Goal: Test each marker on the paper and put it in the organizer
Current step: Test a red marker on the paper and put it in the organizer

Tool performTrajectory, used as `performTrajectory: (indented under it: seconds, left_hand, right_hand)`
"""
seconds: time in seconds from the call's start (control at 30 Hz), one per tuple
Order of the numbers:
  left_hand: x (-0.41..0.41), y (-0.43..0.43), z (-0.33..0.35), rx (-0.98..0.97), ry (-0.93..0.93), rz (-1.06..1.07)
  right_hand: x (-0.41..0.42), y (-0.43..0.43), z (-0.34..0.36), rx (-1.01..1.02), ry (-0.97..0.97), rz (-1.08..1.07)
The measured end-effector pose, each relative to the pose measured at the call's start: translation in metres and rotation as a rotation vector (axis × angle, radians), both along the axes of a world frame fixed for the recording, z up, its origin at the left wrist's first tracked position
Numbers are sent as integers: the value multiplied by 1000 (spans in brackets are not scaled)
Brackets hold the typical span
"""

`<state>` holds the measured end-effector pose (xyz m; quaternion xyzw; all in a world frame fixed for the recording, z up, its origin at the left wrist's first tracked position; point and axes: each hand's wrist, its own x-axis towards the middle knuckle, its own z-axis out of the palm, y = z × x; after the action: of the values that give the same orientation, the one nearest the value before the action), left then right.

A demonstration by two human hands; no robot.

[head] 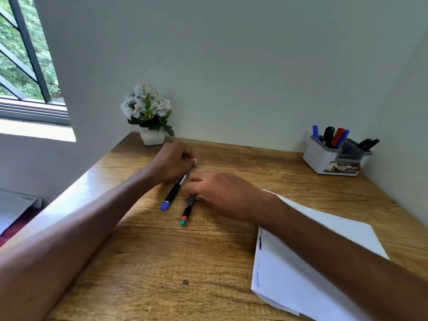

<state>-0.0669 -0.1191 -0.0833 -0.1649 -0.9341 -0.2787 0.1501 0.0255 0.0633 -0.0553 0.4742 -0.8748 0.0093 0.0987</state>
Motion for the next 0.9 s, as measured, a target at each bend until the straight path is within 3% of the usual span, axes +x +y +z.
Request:
performTrajectory:
  seconds: [0.13, 0.2, 0.37, 0.5, 0.6, 0.8, 0.9]
  left_hand:
    - [10, 12, 4, 44, 47, -19]
    - [18, 21, 12, 73, 56, -76]
    - [47, 52, 26, 157, -61, -506]
    - [54, 62, 22, 96, -50, -543]
    - [52, 60, 22, 98, -2, -499]
    - [62, 69, 17, -67, 114, -419]
    - [67, 76, 14, -125, 153, -403]
  right_hand:
    - [-5, 28, 2, -31, -7, -19]
    - [-6, 47, 7, -220, -100, -63]
    - [-2, 90, 21, -860, -304, -212]
    - [0, 112, 14, -1121, -534, -255]
    - [-8, 129, 9, -979, -488, -273]
    - [-11, 139, 1, -402, -64, -335]
    - [-8, 135, 4, -345, -21, -302]
